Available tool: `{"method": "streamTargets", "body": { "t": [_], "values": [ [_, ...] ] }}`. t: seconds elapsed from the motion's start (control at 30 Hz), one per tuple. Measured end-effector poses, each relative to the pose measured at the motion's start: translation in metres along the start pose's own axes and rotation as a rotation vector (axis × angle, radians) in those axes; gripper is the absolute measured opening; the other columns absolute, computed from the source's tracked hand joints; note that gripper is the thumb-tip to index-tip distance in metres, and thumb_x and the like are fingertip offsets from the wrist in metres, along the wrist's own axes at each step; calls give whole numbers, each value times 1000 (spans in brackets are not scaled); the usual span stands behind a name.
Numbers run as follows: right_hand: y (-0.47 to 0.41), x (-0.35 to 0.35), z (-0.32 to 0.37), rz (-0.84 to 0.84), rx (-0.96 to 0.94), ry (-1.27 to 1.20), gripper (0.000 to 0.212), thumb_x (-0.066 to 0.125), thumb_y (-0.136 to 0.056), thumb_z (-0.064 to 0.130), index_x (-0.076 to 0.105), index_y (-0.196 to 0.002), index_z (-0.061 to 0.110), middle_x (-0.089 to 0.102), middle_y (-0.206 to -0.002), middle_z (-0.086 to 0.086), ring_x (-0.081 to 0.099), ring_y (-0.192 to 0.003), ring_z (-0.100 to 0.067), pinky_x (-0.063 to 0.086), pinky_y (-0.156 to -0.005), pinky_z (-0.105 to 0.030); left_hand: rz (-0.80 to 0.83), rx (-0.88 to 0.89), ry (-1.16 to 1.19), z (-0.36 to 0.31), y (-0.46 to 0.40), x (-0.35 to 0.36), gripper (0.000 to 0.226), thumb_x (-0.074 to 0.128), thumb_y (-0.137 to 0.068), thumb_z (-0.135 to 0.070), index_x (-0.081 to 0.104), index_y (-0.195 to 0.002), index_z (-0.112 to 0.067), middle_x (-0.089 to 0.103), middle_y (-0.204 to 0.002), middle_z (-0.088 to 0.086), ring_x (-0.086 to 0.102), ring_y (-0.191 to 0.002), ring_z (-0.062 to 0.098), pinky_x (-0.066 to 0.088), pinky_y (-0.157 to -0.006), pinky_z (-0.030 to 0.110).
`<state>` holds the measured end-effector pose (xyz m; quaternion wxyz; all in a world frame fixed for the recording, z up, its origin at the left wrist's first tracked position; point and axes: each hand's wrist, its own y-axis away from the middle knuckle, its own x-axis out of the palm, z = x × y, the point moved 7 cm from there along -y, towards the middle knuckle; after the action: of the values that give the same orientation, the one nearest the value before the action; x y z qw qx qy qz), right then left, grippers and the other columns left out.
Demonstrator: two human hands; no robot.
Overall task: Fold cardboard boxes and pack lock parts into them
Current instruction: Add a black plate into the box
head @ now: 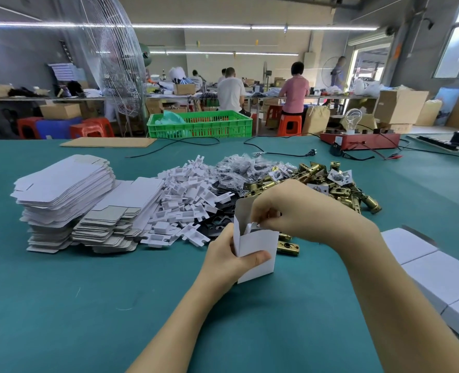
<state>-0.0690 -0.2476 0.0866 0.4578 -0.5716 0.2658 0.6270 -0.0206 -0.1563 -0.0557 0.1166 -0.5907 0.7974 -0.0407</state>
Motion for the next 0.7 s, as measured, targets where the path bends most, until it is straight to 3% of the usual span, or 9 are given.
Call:
{"method": "streamTargets", "body": {
  "t": [0.13,0.23,0.33,0.47,0.57,0.7],
  "values": [
    [-1,7,3,62,0,13,28,53,-91,3,73,-105,17,71,-96,4,58,-79,-5,46,-74,-19,2,-1,-2,1,0,0,56,80,-54,-41,62,-106,-28,70,-99,-9,66,-94,10,58,-81,35],
    [3,1,1,52,-17,-75,25,54,-92,7,72,-104,20,70,-89,11,59,-72,4,48,-70,-14,10,9,-4,0,1,1,53,80,-57,-40,63,-107,-33,70,-99,-13,66,-94,7,54,-75,25],
    [8,-22,-20,-167,14,-253,15,61,-91,12,73,-98,18,69,-72,15,62,-63,0,46,-56,-12,12,5,12,1,1,1,52,81,-59,-35,63,-108,-34,71,-101,-11,67,-96,9,55,-78,30],
    [14,-32,-75,-535,203,-595,9,61,-91,11,70,-91,15,72,-72,0,62,-54,-7,44,-50,-10,7,9,9,1,0,2,56,81,-56,-41,63,-108,-32,71,-103,-8,67,-99,14,57,-86,43],
    [5,-1,-101,-503,336,-576,8,60,-91,10,68,-88,12,71,-70,-1,62,-53,-8,44,-47,-12,7,9,7,3,-1,0,52,83,-60,-35,64,-108,-33,72,-103,-9,67,-99,13,57,-87,43],
    [-14,42,-108,-353,376,-558,15,62,-87,9,66,-79,22,69,-68,6,63,-62,-7,47,-52,-17,6,24,-8,0,-2,1,53,84,-58,-36,64,-108,-35,72,-102,-12,68,-97,9,57,-85,38]
  ]
}}
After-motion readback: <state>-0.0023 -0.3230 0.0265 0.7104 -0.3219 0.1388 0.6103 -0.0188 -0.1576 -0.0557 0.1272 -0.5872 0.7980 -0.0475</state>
